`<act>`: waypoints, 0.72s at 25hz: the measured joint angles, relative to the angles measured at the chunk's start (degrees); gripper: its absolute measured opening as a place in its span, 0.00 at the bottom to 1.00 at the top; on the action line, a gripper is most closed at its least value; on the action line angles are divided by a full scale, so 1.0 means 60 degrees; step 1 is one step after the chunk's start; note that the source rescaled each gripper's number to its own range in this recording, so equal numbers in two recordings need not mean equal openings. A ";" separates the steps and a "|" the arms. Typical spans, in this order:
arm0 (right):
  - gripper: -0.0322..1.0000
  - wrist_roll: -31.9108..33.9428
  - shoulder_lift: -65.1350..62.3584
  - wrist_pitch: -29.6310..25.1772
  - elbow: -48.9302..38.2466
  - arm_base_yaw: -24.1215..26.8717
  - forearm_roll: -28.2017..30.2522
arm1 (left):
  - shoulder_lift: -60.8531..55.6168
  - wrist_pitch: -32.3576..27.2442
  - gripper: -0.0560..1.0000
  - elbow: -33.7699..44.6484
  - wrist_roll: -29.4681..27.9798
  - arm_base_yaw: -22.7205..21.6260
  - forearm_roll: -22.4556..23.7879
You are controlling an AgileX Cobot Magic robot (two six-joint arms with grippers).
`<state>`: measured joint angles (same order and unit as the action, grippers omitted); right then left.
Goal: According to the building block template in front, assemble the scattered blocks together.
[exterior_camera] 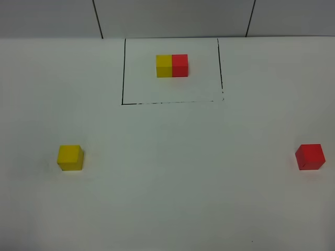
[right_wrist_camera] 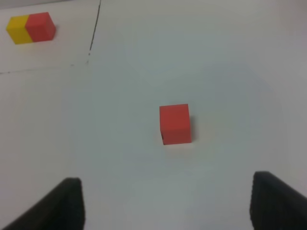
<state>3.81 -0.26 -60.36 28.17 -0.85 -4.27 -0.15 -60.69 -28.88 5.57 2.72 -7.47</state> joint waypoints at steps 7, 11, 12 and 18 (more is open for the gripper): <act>0.49 -0.0008 0.0000 0.0000 0.0000 0.0000 0.0000 | 0.0000 0.0000 0.67 0.0000 0.0000 0.0000 0.0000; 0.49 -0.0002 0.0000 0.0000 0.0000 0.0000 0.0000 | 0.0000 0.0000 0.67 0.0000 0.0000 0.0000 0.0000; 0.49 -0.0002 0.0000 0.0000 0.0000 0.0000 0.0000 | 0.0000 0.0000 0.67 0.0000 0.0000 0.0000 0.0000; 0.49 0.0002 0.0000 0.0000 0.0000 0.0000 0.0000 | 0.0040 0.0140 0.67 -0.0070 -0.0010 0.0000 0.0000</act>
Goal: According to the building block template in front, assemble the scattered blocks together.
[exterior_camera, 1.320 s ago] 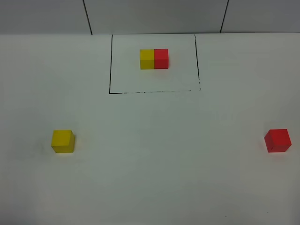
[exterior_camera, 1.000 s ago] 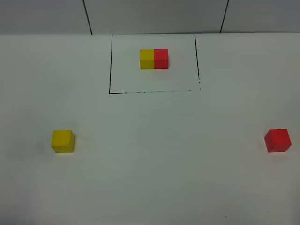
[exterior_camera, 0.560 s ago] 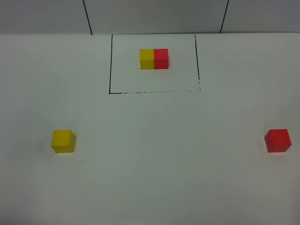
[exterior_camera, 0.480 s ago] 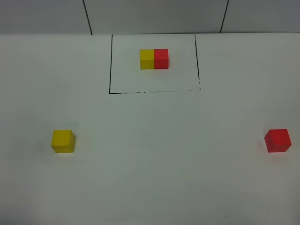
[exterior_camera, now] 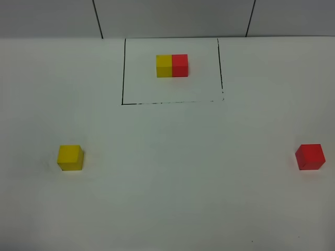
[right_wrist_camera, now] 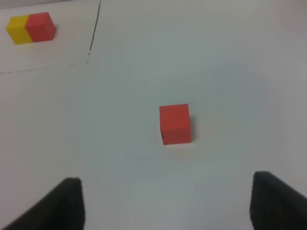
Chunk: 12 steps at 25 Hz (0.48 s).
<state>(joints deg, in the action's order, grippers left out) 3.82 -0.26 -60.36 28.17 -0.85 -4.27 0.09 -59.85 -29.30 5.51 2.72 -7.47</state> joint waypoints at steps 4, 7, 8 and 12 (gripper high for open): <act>0.49 0.0000 0.0000 0.0000 0.0000 0.0000 0.0000 | 0.1051 0.0057 0.74 -0.0640 -0.0351 0.0000 0.0127; 0.49 0.0000 0.0000 0.0000 0.0000 0.0000 0.0000 | 0.2949 -0.0471 0.83 -0.1338 -0.0848 0.0000 0.0439; 0.49 0.0000 0.0000 0.0000 0.0000 0.0000 0.0000 | 0.3705 -0.0581 0.86 -0.1607 -0.1117 0.0000 0.0530; 0.49 0.0000 0.0000 0.0000 0.0000 0.0000 0.0000 | 0.6535 -0.0752 0.90 -0.2592 -0.1804 0.0000 0.0724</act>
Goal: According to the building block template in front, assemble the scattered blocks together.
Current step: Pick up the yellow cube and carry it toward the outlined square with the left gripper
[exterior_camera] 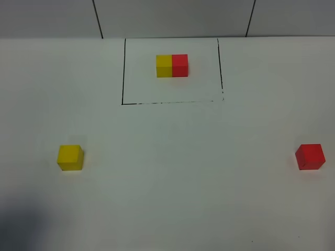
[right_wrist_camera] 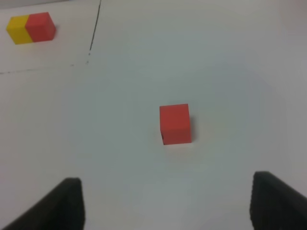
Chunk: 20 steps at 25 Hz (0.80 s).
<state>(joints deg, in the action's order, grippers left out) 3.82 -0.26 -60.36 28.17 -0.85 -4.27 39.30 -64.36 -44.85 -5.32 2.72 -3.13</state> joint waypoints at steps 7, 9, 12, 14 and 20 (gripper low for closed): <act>0.49 0.0000 0.0000 0.0000 0.0000 0.0000 0.0000 | 0.4467 0.0477 0.90 -0.0923 -0.0094 0.0053 0.0000; 0.49 0.0000 0.0000 0.0000 0.0000 0.0000 0.0000 | 0.5479 0.0904 0.90 -0.1026 -0.0094 0.0280 0.0033; 0.49 0.0000 0.0000 0.0000 0.0000 0.0000 0.0000 | 0.6689 0.1364 0.90 -0.1230 -0.0173 0.0848 0.0050; 0.49 0.0000 0.0000 0.0000 0.0000 0.0000 0.0000 | 0.7388 0.1666 0.90 -0.1361 -0.0400 0.1270 0.0073; 0.49 0.0000 0.0000 0.0000 0.0000 0.0000 0.0000 | 0.8647 0.2765 0.90 -0.1406 -0.1277 0.1646 0.0521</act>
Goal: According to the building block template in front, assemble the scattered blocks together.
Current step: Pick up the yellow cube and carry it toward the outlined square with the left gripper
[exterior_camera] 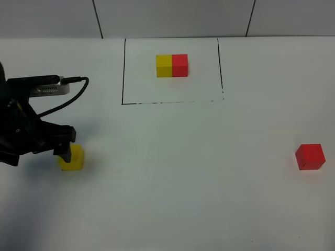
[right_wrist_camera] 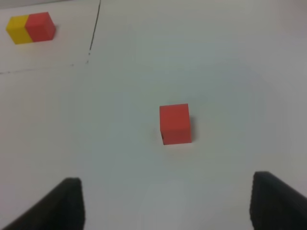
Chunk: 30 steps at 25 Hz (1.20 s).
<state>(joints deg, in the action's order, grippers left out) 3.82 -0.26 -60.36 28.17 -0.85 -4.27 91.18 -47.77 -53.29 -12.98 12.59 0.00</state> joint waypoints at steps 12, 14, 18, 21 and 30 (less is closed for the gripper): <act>0.49 0.0000 0.0000 0.0000 0.0000 0.0000 0.0000 | 0.1458 0.1056 0.89 -0.0379 -0.0077 0.0058 -0.0187; 0.49 0.0000 0.0000 0.0000 0.0000 0.0000 0.0000 | 0.1611 0.1079 0.89 -0.0502 -0.0077 0.0060 -0.0222; 0.49 0.0000 0.0000 0.0000 0.0000 0.0000 0.0000 | 0.1940 0.1112 0.88 -0.0616 -0.0077 0.0060 -0.0230; 0.49 0.0000 0.0000 0.0000 0.0000 0.0000 0.0000 | 0.2283 0.1187 0.87 -0.0679 -0.0077 0.0060 -0.0230; 0.49 0.0000 0.0000 0.0000 0.0000 0.0000 0.0000 | 0.3062 0.1823 0.81 -0.0756 -0.0058 0.0069 -0.0230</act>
<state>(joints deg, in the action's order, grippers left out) 3.82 -0.26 -60.36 28.17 -0.85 -4.27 109.55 -36.83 -57.83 -13.33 13.00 -1.38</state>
